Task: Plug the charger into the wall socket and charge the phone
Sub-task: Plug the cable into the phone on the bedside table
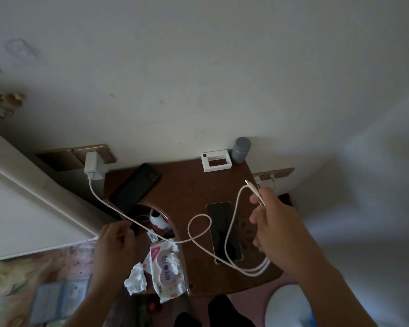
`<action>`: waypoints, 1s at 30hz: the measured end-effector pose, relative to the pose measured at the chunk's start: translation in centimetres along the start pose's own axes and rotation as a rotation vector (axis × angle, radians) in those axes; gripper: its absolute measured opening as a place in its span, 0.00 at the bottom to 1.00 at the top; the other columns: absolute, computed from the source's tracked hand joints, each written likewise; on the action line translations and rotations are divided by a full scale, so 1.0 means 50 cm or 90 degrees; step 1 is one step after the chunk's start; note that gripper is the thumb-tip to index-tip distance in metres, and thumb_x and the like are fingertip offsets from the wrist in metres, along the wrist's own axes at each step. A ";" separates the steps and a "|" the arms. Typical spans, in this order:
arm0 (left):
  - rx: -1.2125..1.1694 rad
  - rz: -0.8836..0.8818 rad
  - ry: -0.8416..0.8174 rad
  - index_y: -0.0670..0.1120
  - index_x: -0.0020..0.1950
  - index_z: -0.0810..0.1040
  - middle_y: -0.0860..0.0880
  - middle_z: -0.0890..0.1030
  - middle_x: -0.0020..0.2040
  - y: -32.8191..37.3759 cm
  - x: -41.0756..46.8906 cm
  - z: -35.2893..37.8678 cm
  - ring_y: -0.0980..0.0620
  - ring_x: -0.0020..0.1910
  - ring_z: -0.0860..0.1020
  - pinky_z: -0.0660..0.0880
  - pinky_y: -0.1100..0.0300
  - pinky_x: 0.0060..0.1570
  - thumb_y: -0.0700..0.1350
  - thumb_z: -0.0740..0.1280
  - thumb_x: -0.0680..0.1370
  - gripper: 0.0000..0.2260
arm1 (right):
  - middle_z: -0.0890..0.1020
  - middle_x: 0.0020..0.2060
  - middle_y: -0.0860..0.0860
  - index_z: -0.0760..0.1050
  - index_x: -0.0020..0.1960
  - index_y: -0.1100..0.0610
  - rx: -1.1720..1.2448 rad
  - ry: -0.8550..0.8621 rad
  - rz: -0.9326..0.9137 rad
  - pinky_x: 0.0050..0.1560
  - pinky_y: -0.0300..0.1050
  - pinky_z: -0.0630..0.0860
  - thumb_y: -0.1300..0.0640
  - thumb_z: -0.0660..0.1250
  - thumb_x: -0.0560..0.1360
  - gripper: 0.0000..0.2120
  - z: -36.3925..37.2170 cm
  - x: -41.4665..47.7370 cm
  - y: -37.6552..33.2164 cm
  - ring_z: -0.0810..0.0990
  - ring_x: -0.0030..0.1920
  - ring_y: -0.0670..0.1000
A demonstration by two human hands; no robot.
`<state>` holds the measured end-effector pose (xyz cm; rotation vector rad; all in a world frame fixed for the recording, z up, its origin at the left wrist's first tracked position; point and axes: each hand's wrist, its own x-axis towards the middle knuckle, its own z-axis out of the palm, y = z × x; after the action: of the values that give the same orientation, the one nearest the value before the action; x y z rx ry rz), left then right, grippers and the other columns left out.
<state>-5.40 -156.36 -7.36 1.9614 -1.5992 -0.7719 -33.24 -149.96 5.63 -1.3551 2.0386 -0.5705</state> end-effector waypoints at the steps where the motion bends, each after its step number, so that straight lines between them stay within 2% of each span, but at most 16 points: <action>1: -0.006 0.020 -0.023 0.42 0.55 0.79 0.45 0.76 0.53 0.020 0.005 0.000 0.48 0.47 0.76 0.71 0.57 0.45 0.39 0.63 0.77 0.09 | 0.79 0.38 0.51 0.68 0.53 0.50 0.005 -0.046 0.007 0.35 0.43 0.80 0.59 0.56 0.80 0.06 -0.011 -0.011 0.004 0.80 0.32 0.48; 3: -0.030 0.074 -0.064 0.43 0.55 0.78 0.48 0.75 0.53 0.061 0.011 0.001 0.52 0.47 0.76 0.72 0.59 0.46 0.39 0.63 0.78 0.08 | 0.78 0.38 0.51 0.68 0.48 0.49 -0.024 -0.148 0.032 0.35 0.42 0.78 0.60 0.56 0.80 0.07 -0.021 -0.032 0.016 0.78 0.33 0.48; 5: -0.055 0.126 -0.102 0.45 0.54 0.78 0.50 0.76 0.53 0.098 0.018 0.004 0.55 0.47 0.76 0.74 0.60 0.49 0.40 0.63 0.78 0.07 | 0.76 0.37 0.50 0.69 0.47 0.50 -0.063 -0.190 0.081 0.34 0.43 0.74 0.62 0.56 0.80 0.08 -0.017 -0.048 0.032 0.76 0.34 0.48; 8: -0.045 0.198 -0.154 0.46 0.54 0.78 0.50 0.77 0.53 0.145 0.033 0.019 0.56 0.48 0.77 0.71 0.66 0.47 0.42 0.64 0.78 0.07 | 0.71 0.35 0.47 0.65 0.41 0.49 -0.138 -0.241 0.121 0.33 0.41 0.69 0.63 0.56 0.77 0.11 0.006 -0.069 0.051 0.70 0.32 0.46; 11: -0.043 0.238 -0.210 0.47 0.55 0.78 0.50 0.78 0.53 0.189 0.052 0.040 0.56 0.49 0.77 0.69 0.70 0.47 0.44 0.64 0.78 0.07 | 0.69 0.34 0.46 0.67 0.48 0.53 -0.226 -0.260 0.137 0.39 0.40 0.73 0.61 0.55 0.77 0.05 0.030 -0.085 0.070 0.69 0.33 0.46; 14: -0.008 0.286 -0.250 0.49 0.55 0.77 0.50 0.77 0.54 0.219 0.072 0.068 0.56 0.50 0.76 0.69 0.68 0.49 0.45 0.63 0.78 0.08 | 0.68 0.34 0.46 0.66 0.50 0.54 -0.249 -0.279 0.148 0.45 0.45 0.76 0.61 0.54 0.77 0.05 0.054 -0.089 0.086 0.68 0.32 0.45; 16: 0.022 0.291 -0.281 0.49 0.57 0.76 0.50 0.76 0.54 0.230 0.086 0.091 0.57 0.50 0.74 0.68 0.65 0.51 0.46 0.62 0.79 0.09 | 0.68 0.33 0.46 0.65 0.50 0.53 -0.224 -0.272 0.158 0.38 0.41 0.74 0.61 0.53 0.78 0.05 0.066 -0.088 0.095 0.68 0.31 0.45; 18: 0.038 0.293 -0.313 0.49 0.59 0.76 0.49 0.77 0.55 0.238 0.097 0.115 0.56 0.51 0.74 0.68 0.64 0.51 0.47 0.62 0.79 0.10 | 0.68 0.32 0.45 0.65 0.48 0.52 -0.222 -0.254 0.139 0.32 0.34 0.67 0.58 0.53 0.80 0.04 0.074 -0.086 0.100 0.67 0.30 0.42; 20: 0.041 0.291 -0.342 0.47 0.60 0.76 0.48 0.77 0.56 0.242 0.105 0.142 0.56 0.51 0.74 0.68 0.63 0.51 0.47 0.62 0.79 0.11 | 0.69 0.30 0.45 0.65 0.42 0.50 -0.180 -0.236 0.127 0.29 0.35 0.65 0.54 0.53 0.82 0.10 0.083 -0.085 0.102 0.67 0.29 0.41; 22: 0.042 0.273 -0.377 0.46 0.62 0.75 0.47 0.78 0.58 0.239 0.113 0.171 0.56 0.52 0.73 0.68 0.63 0.52 0.46 0.61 0.79 0.12 | 0.70 0.29 0.46 0.67 0.42 0.48 -0.112 -0.218 0.132 0.29 0.34 0.66 0.50 0.53 0.82 0.11 0.096 -0.081 0.106 0.69 0.28 0.42; 24: 0.051 0.253 -0.411 0.46 0.63 0.74 0.47 0.78 0.60 0.229 0.121 0.204 0.54 0.55 0.75 0.69 0.62 0.54 0.46 0.61 0.79 0.13 | 0.74 0.31 0.47 0.72 0.45 0.52 -0.064 -0.187 0.118 0.30 0.34 0.67 0.49 0.53 0.82 0.12 0.113 -0.075 0.111 0.70 0.29 0.42; 27: 0.091 0.231 -0.453 0.44 0.66 0.73 0.44 0.77 0.64 0.207 0.130 0.252 0.48 0.62 0.75 0.69 0.58 0.61 0.45 0.62 0.79 0.16 | 0.82 0.40 0.50 0.77 0.48 0.54 -0.018 -0.133 0.107 0.38 0.38 0.73 0.51 0.55 0.81 0.14 0.142 -0.066 0.130 0.78 0.37 0.45; 28: 0.111 0.225 -0.467 0.43 0.67 0.72 0.44 0.76 0.65 0.199 0.132 0.265 0.46 0.63 0.75 0.69 0.57 0.62 0.45 0.61 0.79 0.17 | 0.83 0.41 0.51 0.78 0.47 0.53 -0.015 -0.113 0.113 0.41 0.41 0.73 0.52 0.56 0.81 0.13 0.151 -0.063 0.137 0.79 0.40 0.46; 30: 0.151 0.219 -0.489 0.43 0.69 0.71 0.43 0.75 0.66 0.184 0.134 0.288 0.45 0.64 0.74 0.69 0.54 0.64 0.45 0.61 0.79 0.18 | 0.83 0.40 0.50 0.79 0.47 0.53 -0.012 -0.083 0.122 0.39 0.41 0.72 0.53 0.57 0.80 0.13 0.164 -0.058 0.152 0.79 0.40 0.47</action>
<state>-20.82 -165.04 -12.23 1.5268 -2.4818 -1.3303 -31.67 -144.52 -4.44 -1.1597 2.0432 -0.3693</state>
